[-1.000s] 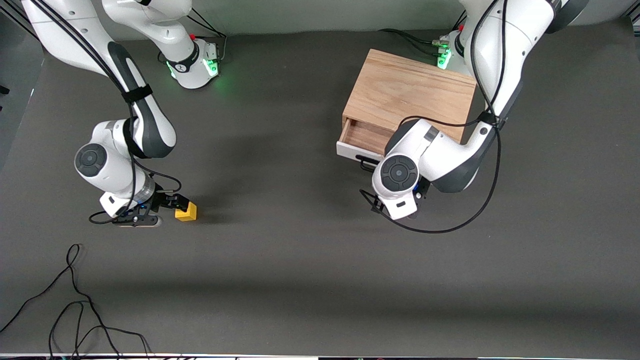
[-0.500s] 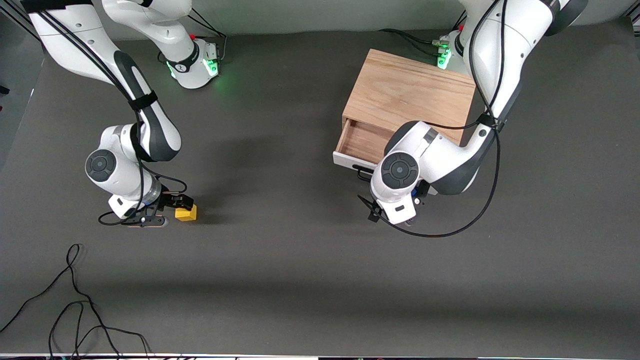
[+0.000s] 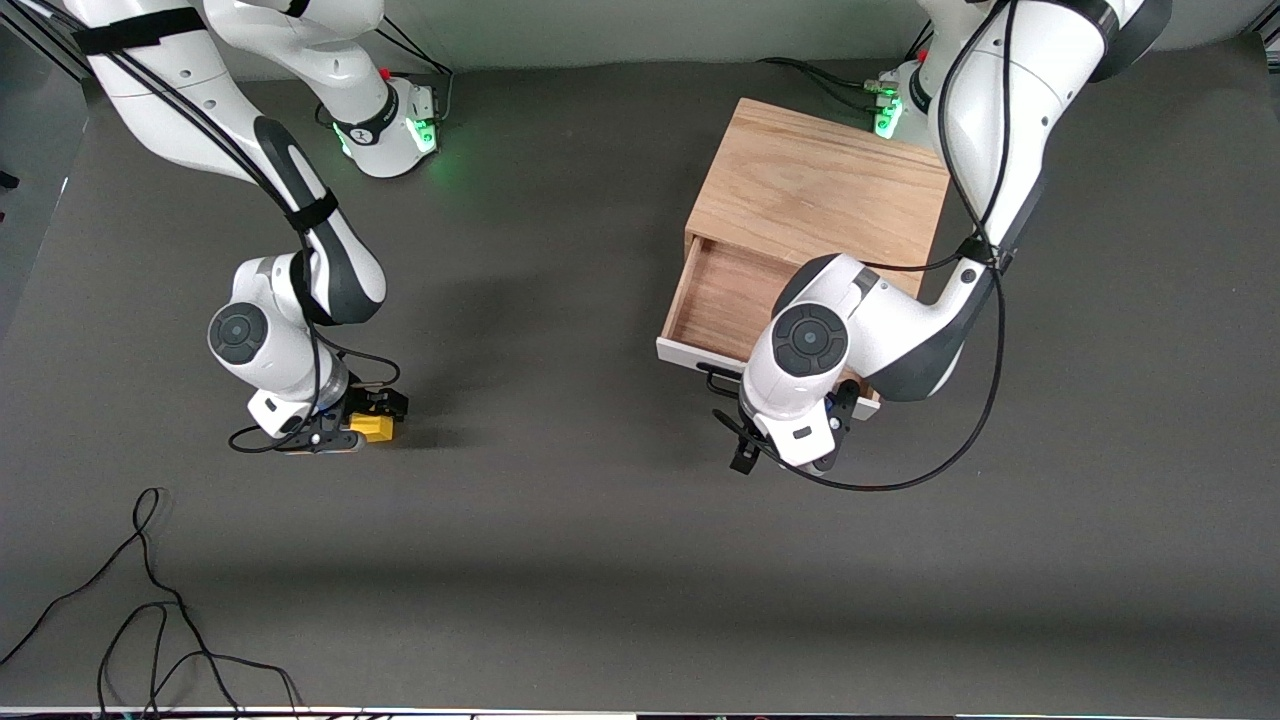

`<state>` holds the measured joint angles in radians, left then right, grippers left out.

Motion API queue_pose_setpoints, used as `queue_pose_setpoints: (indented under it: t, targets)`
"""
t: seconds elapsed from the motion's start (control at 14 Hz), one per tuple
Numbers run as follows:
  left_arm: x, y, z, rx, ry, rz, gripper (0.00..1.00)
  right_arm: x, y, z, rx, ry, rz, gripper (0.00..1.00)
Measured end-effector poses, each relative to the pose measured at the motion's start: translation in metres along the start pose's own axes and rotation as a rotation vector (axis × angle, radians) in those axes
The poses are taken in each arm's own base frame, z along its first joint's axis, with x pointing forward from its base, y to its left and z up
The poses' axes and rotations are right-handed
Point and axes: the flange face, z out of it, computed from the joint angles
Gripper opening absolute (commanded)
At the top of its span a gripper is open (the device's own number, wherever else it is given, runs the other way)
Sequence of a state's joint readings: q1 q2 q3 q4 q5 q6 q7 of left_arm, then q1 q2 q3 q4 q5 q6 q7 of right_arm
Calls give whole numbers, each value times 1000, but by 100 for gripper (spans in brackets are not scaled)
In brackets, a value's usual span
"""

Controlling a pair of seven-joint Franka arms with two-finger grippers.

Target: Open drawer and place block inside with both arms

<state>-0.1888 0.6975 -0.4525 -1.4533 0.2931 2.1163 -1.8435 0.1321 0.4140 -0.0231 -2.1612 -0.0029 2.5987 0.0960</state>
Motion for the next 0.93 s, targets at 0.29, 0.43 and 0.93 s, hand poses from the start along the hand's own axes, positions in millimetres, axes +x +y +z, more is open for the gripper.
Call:
queue_pose_setpoints:
  t: [0.29,0.43,0.93]
  targets:
    - [13,17,-25,-78,6,-20,100,0,4,5,-4,4,-23,100]
    - [16,22,-36,-100,27,-13,100,1,7,7,-5,9,-24,100]
    - [98,0,-146,56,48,166,100,0,9,18,-7,17,-25,100]
